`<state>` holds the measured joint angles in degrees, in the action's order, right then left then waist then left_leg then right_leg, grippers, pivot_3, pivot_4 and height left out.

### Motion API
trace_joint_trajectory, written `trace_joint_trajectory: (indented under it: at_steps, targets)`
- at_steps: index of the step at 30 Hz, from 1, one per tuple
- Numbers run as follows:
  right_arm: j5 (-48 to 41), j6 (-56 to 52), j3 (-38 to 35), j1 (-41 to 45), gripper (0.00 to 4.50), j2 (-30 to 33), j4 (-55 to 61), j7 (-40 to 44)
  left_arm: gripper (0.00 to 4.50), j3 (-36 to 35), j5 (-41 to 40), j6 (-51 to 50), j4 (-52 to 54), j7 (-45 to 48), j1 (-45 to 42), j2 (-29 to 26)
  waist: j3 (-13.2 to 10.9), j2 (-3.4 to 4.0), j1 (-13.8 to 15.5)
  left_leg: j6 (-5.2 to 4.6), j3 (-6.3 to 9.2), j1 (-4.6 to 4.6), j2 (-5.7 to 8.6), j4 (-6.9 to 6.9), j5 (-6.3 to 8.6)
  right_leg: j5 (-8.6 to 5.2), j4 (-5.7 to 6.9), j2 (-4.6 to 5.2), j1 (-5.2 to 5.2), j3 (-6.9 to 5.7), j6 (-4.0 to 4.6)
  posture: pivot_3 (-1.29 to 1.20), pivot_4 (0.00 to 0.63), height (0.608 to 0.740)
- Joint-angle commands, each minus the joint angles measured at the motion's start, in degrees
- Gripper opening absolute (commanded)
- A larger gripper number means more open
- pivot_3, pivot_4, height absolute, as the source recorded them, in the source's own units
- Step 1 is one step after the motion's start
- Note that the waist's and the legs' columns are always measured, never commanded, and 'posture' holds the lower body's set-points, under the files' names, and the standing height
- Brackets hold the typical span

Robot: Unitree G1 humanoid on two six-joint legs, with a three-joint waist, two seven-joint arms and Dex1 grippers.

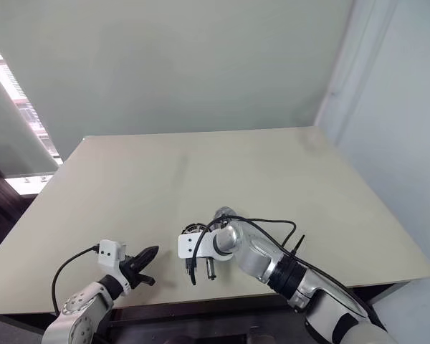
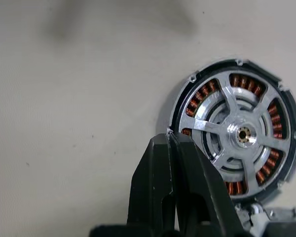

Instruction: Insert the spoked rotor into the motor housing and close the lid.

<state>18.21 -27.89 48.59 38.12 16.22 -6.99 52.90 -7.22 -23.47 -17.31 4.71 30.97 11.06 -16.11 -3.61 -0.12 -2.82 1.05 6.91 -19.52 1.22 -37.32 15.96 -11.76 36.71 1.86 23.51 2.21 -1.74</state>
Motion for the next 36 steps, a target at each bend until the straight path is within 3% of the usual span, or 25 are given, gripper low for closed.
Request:
trace_joint_trajectory:
  at_steps: [1, 9, 17, 19, 23, 29, 31, 36]
  targets:
    - [-1.0, -2.6, -1.3, 0.4, 0.02, -0.2, 3.7, 3.6, 0.0, -0.3, -0.1, 0.6, 1.6, 0.1, -0.3, -0.3, 0.0, 0.0, 0.0, 0.0, -0.01, 0.0, 0.01, 0.0, 0.0, 0.0, -0.01, 0.01, 0.0, 0.01, 0.0, 0.0, 0.0, 0.74]
    - [-2.8, -8.2, -1.4, 0.4, 0.02, -0.5, 10.1, 9.6, 0.0, -0.3, 0.0, 0.8, 1.2, 0.2, -0.5, -0.3, 0.0, 0.01, 0.0, 0.0, 0.0, -0.01, -0.01, 0.02, 0.0, 0.0, 0.0, 0.0, 0.04, 0.0, 0.0, 0.0, 0.0, 0.74]
    - [-3.4, -10.3, -3.2, 0.2, 0.02, -1.7, 10.9, 7.8, 0.0, -0.2, 0.2, 0.9, 0.5, 0.2, -1.3, 0.0, 0.0, 0.0, 0.0, 0.0, 0.01, -0.02, 0.0, 0.0, 0.0, 0.0, 0.0, 0.01, 0.03, 0.0, -0.01, 0.0, 0.0, 0.74]
    - [-4.5, -11.7, -4.8, 0.4, 0.39, -1.4, 12.6, 8.2, 0.0, -0.2, 0.3, 1.0, 0.5, 0.1, -1.4, 0.1, 0.0, 0.0, 0.0, 0.0, 0.0, -0.02, 0.01, 0.0, 0.0, 0.0, 0.0, 0.01, 0.03, 0.0, -0.01, 0.0, 0.0, 0.74]
    - [-8.0, -14.1, -14.4, -0.3, 1.52, -4.2, 15.0, 2.1, 0.0, -0.4, 0.2, 1.1, 0.7, 0.1, -1.1, 0.2, 0.0, 0.0, 0.0, 0.01, 0.02, -0.03, 0.0, 0.0, 0.0, 0.01, 0.01, 0.01, 0.04, 0.0, -0.01, 0.0, 0.0, 0.74]
    - [-9.6, -13.1, -28.2, 3.0, 1.52, -4.1, 14.8, -8.2, 0.0, -0.5, 0.2, 1.5, 0.9, 0.2, -0.3, 0.1, 0.0, 0.01, 0.0, 0.01, 0.01, -0.05, 0.04, 0.0, 0.0, 0.0, 0.01, 0.03, 0.03, 0.0, -0.01, 0.0, 0.0, 0.74]
    - [-9.7, -11.8, -30.6, 4.0, 1.52, -3.7, 13.5, -11.0, 0.0, -0.5, 0.2, 1.6, 0.9, 0.3, -0.3, 0.1, 0.0, 0.01, 0.0, 0.01, -0.01, -0.07, 0.07, -0.01, 0.0, 0.0, -0.01, 0.06, 0.04, 0.02, -0.01, 0.0, 0.0, 0.74]
    - [-5.1, -1.3, -30.5, 6.7, 1.52, 5.4, 1.2, -14.5, 0.0, -0.3, 0.3, 1.7, 0.6, 0.5, -1.0, 0.0, 0.0, 0.01, 0.0, 0.0, -0.02, -0.06, 0.06, 0.02, 0.0, -0.01, -0.03, 0.05, 0.03, 0.0, 0.02, 0.0, 0.0, 0.74]
